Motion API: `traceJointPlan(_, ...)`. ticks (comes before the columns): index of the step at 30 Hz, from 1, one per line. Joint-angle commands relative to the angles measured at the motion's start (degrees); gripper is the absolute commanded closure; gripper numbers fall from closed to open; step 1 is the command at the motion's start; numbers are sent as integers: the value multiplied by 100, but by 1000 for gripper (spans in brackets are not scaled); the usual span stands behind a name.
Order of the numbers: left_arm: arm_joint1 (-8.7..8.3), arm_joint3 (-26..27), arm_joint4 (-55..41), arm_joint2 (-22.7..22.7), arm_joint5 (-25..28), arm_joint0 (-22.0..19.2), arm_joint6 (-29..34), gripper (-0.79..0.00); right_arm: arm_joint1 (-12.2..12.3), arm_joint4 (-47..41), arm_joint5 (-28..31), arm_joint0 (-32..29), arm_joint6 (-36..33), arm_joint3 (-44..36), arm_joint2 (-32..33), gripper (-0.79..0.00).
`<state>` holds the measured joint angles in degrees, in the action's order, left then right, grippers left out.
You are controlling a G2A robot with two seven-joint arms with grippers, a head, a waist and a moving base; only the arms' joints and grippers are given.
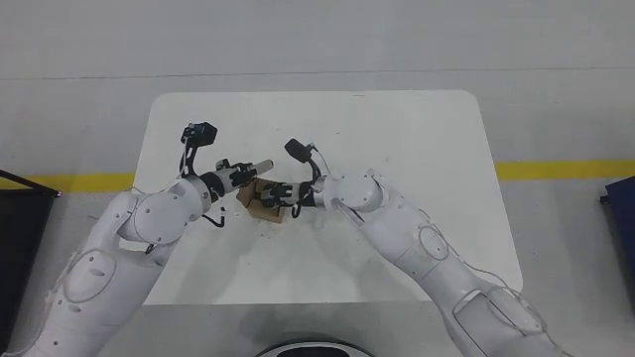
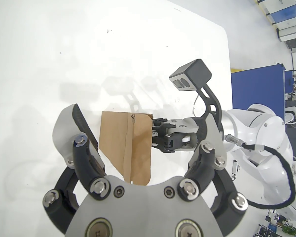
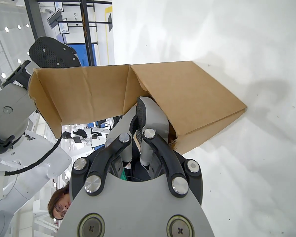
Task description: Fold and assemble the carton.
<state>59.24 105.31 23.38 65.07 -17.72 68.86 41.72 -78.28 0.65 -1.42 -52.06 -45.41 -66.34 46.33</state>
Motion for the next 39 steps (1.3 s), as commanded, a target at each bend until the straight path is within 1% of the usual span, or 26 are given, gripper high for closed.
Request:
traceJointPlan(1, 21, -22, -87, -23, -31, -10, -68, -785, -2, 13, 38, -8, -21, 5, -4, 0)
traceJointPlan(8, 70, -79, -274, -50, -9, 33, -275, -785, -15, 74, 88, -5, -58, 1, -26, 0)
traceJointPlan(11, 91, -28, -374, 16, 66, 79, -578, -785, -16, 92, 96, -20, -57, -22, -19, 0)
traceJointPlan(15, 133, 47, -1066, 289, 169, 214, -1033, -785, -14, 117, 104, -43, -59, -53, -3, 0)
traceJointPlan(19, 178, -62, -2019, 431, 200, 252, -851, -785, -12, 129, 95, -76, -50, -86, 13, 0)
traceJointPlan(21, 211, -140, -2509, 426, 160, 242, -753, -785, -9, 146, 76, -93, -30, -104, 26, 0)
traceJointPlan(26, 295, -356, -3311, 391, 134, 199, -929, -785, -5, 176, 9, -127, -10, -179, 52, 0)
traceJointPlan(33, 305, -487, -3072, 265, 135, 152, -858, -785, 21, 250, -41, -232, 86, -361, 132, 0)
traceJointPlan(39, 334, -566, -3043, 148, 197, 123, -884, -785, 151, 439, 34, -653, 327, -888, 442, 0)
